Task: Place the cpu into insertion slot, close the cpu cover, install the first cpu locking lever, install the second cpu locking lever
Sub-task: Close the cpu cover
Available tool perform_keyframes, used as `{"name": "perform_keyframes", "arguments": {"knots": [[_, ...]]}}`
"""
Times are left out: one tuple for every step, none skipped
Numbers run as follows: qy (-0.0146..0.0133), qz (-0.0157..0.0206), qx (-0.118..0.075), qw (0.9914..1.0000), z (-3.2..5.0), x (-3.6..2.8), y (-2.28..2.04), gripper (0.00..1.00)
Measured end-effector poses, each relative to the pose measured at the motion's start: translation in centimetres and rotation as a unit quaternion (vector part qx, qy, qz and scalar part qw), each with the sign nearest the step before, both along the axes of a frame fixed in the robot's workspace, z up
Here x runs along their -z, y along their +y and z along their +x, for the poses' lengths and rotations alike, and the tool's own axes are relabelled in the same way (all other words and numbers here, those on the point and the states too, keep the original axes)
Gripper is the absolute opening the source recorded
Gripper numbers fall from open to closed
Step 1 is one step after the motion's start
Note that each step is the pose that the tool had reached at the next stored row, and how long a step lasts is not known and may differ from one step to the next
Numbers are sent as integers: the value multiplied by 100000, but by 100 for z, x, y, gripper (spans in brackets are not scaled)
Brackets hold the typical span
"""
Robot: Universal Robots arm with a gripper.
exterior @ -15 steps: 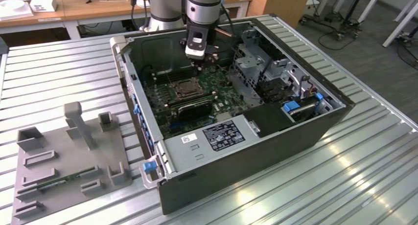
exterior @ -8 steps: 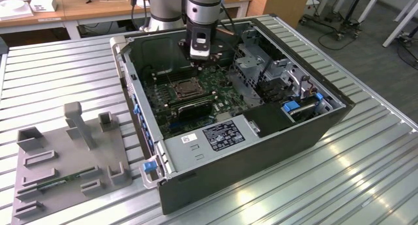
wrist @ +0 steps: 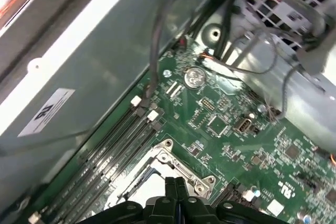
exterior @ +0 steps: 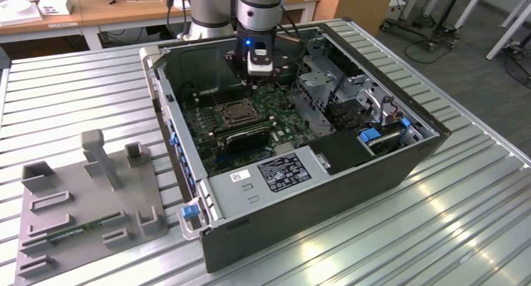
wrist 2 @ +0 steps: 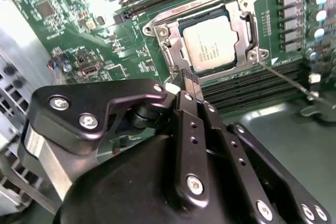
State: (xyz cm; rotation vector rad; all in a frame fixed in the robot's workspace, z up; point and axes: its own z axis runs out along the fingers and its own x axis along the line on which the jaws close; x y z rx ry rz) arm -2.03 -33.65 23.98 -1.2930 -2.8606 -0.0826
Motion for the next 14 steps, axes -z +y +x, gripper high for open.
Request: {"name": "perform_keyframes", "arguments": {"knots": [[0,-1,-898,99996,0,0,0,11],[-2,-1,-1800,99984,0,0,0,11],[0,-2,-2692,99964,0,0,0,11],[-2,-3,-3600,99935,0,0,0,11],[-1,1,-4546,99897,0,1,0,11],[-1,-1,-5448,99851,0,1,0,11],[-2,-2,-6345,99798,0,1,0,11],[2,-3,-7239,99738,0,1,0,11],[1,-6,-8141,99668,0,1,0,11],[1,-9,-9039,99591,0,1,0,11],[0,-10,-9677,99531,-1,1,0,11],[0,-17,-10038,99495,-2,2,0,11],[0,-22,-10313,99467,-3,2,0,11],[0,-23,-10468,99451,-3,2,0,11]]}}
